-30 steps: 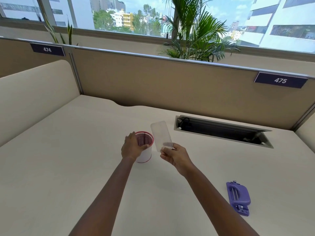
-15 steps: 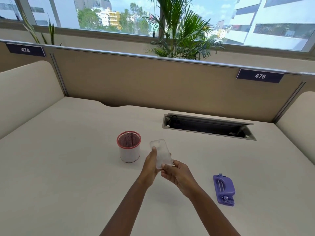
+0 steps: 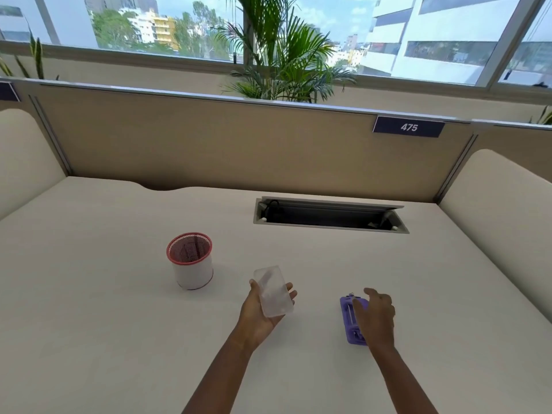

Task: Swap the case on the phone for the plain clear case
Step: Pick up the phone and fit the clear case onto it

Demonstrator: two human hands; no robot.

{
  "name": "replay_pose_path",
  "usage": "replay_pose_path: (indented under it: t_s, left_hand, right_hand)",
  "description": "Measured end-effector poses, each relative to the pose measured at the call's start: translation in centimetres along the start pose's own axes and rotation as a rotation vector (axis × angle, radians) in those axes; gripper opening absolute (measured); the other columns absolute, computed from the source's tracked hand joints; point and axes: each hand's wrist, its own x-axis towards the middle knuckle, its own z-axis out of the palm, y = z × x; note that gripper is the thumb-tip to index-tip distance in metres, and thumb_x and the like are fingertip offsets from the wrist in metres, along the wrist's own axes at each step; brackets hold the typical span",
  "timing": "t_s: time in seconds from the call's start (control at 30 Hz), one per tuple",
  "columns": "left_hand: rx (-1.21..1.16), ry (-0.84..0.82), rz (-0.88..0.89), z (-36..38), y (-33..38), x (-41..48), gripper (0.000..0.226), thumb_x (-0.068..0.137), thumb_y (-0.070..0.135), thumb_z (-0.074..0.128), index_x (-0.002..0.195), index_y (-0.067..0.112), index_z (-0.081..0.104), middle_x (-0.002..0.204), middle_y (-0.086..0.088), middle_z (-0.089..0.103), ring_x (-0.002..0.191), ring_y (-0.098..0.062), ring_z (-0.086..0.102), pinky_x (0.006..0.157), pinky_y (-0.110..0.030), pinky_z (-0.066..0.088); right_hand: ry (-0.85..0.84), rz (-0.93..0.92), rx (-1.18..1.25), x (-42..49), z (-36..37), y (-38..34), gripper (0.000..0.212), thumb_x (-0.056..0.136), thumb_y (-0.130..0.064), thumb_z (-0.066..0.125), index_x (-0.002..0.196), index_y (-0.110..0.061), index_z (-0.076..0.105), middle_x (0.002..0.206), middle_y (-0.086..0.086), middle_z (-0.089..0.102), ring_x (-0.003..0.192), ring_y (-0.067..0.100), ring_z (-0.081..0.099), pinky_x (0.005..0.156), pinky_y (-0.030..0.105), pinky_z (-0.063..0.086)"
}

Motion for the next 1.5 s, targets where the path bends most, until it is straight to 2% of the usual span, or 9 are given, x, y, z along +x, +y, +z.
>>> replay_pose_path:
  t_s: [0.1,0.23,0.33,0.57,0.8,0.97,1.07,1.33,1.5]
  left_hand:
    - [-0.006,-0.001,-0.027,0.1,-0.8,0.1,0.059,0.095,0.051,0.023,0.142,0.017,0.036,0.078,-0.02,0.074,0.067,-0.034,0.073,0.061,-0.039,0.059]
    - [0.029,0.018,-0.05,0.1,-1.5,0.0,0.056,0.096,0.05,0.024,0.135,0.015,0.043,0.078,-0.02,0.075,0.066,-0.031,0.073,0.061,-0.037,0.059]
    - [0.042,0.031,-0.069,0.2,-1.8,-0.1,0.053,0.096,0.048,0.025,0.13,0.013,0.045,0.077,-0.02,0.075,0.064,-0.03,0.073,0.059,-0.036,0.059]
    - [0.029,0.013,-0.048,0.0,-2.0,-0.6,0.049,0.097,0.048,0.025,0.112,0.012,0.055,0.079,-0.021,0.074,0.066,-0.031,0.073,0.061,-0.037,0.059]
    - [0.044,0.079,-0.058,0.0,-2.2,-0.4,0.057,0.097,0.047,0.023,0.137,0.011,0.041,0.073,-0.019,0.075,0.063,-0.03,0.073,0.056,-0.034,0.058]
    - [0.117,0.078,-0.043,0.3,-3.0,-0.3,0.055,0.099,0.043,0.02,0.139,0.012,0.039,0.078,-0.014,0.075,0.081,-0.029,0.065,0.067,-0.035,0.055]
    - [0.137,0.033,-0.018,0.8,-3.6,-0.5,0.05,0.1,0.037,0.018,0.125,0.007,0.049,0.078,-0.011,0.076,0.069,-0.024,0.071,0.056,-0.03,0.059]
    - [0.159,0.054,-0.02,1.9,-4.5,-1.2,0.045,0.1,0.037,0.023,0.095,0.011,0.06,0.068,-0.009,0.076,0.057,-0.021,0.072,0.054,-0.03,0.058]
    - [0.195,0.092,-0.013,2.5,-4.8,-1.1,0.046,0.1,0.037,0.023,0.091,0.011,0.06,0.063,-0.008,0.074,0.053,-0.018,0.071,0.071,-0.035,0.047]
  right_hand:
    - [-0.138,0.167,0.152,1.0,0.0,1.5,0.034,0.087,-0.013,0.056,0.117,0.003,0.056,0.117,0.026,0.057,0.104,0.039,0.055,0.082,0.039,0.043]
    - [-0.203,0.206,0.233,1.1,-0.3,2.0,0.008,0.085,-0.008,0.056,0.079,-0.003,0.057,0.084,0.015,0.058,0.078,0.028,0.05,0.068,0.03,0.035]
    - [-0.201,0.224,0.268,1.4,-0.5,2.2,0.028,0.082,-0.004,0.059,0.056,-0.011,0.05,0.061,0.007,0.05,0.068,0.027,0.046,0.064,0.029,0.034]
    - [-0.222,0.236,0.358,1.0,-0.7,2.2,0.004,0.082,-0.003,0.06,0.078,0.0,0.059,0.079,0.016,0.057,0.074,0.029,0.051,0.068,0.033,0.039]
    - [-0.295,0.196,0.497,0.0,-1.0,0.1,0.018,0.081,-0.006,0.063,0.096,0.004,0.065,0.081,0.016,0.061,0.077,0.031,0.055,0.074,0.039,0.045]
    - [-0.44,0.054,0.581,-2.2,-1.0,-3.7,0.009,0.081,-0.004,0.062,0.09,-0.005,0.064,0.078,0.013,0.062,0.075,0.027,0.057,0.073,0.037,0.047]
    - [-0.499,0.002,0.601,-3.4,-0.6,-5.2,0.012,0.08,-0.004,0.063,0.092,-0.004,0.065,0.08,0.013,0.063,0.076,0.026,0.058,0.074,0.037,0.048]
    - [-0.514,0.011,0.601,-4.9,0.4,-6.0,0.012,0.08,-0.004,0.063,0.091,-0.009,0.062,0.081,0.01,0.064,0.079,0.027,0.061,0.08,0.04,0.053]
    - [-0.488,0.022,0.622,-5.2,0.6,-6.0,0.01,0.08,-0.004,0.062,0.084,-0.013,0.062,0.079,0.012,0.064,0.078,0.028,0.061,0.082,0.043,0.053]
